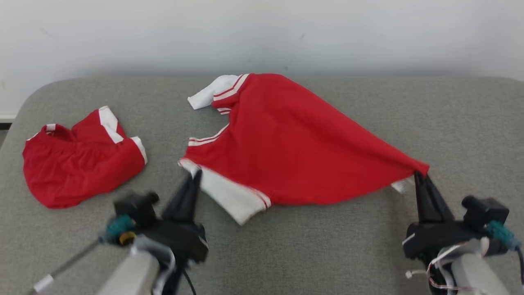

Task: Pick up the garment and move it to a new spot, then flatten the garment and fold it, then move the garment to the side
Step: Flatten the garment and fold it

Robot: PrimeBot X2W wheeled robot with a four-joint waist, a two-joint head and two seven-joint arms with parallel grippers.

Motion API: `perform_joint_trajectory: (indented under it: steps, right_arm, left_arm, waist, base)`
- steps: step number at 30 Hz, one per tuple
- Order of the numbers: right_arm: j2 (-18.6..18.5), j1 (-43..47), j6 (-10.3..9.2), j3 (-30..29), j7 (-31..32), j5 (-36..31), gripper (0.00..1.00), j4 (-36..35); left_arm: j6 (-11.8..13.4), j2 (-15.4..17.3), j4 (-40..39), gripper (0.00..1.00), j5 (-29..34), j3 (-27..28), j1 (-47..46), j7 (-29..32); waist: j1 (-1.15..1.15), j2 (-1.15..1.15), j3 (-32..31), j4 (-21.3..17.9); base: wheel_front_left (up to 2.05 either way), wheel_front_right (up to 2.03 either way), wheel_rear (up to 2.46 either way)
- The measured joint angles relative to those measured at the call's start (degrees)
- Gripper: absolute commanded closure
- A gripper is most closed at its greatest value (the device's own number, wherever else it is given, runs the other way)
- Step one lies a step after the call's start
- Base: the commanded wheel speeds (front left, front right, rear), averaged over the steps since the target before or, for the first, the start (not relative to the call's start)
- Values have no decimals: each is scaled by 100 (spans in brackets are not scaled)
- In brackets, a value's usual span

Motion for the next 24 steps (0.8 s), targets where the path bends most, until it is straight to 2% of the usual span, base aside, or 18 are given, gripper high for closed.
perform_joint_trajectory:
  steps: [3,5,8,11,17,24]
  right_arm:
    - [-210,-461,0,218,0,102,100,-55]
    - [-342,-864,0,335,11,194,100,-3]
    - [-367,-1607,0,355,221,735,100,69]
    - [-503,-2465,0,436,404,890,100,126]
    - [-608,-4372,0,347,809,1199,100,321]
    - [-616,-6621,0,338,1162,1209,100,966]
  left_arm:
    - [1,293,-227,100,-269,-26,-678,199]
    - [0,371,-325,100,-559,21,-1213,368]
    - [1,615,-241,100,-781,148,-2137,653]
    - [1,742,-25,100,-904,224,-3181,920]
    - [0,906,517,100,-756,151,-5466,1489]
    - [1,850,1418,100,-407,34,-7832,1571]
  waist:
    - [0,0,5,-125]
    - [0,0,61,-201]
    - [0,0,229,-295]
    - [1,0,484,-388]
    - [1,0,1222,-534]
    - [2,1,2204,-695]
  base:
    - [0,0,0]
    - [0,0,0]
    - [0,0,0]
    - [0,0,0]
    - [0,0,0]
    - [0,0,0]
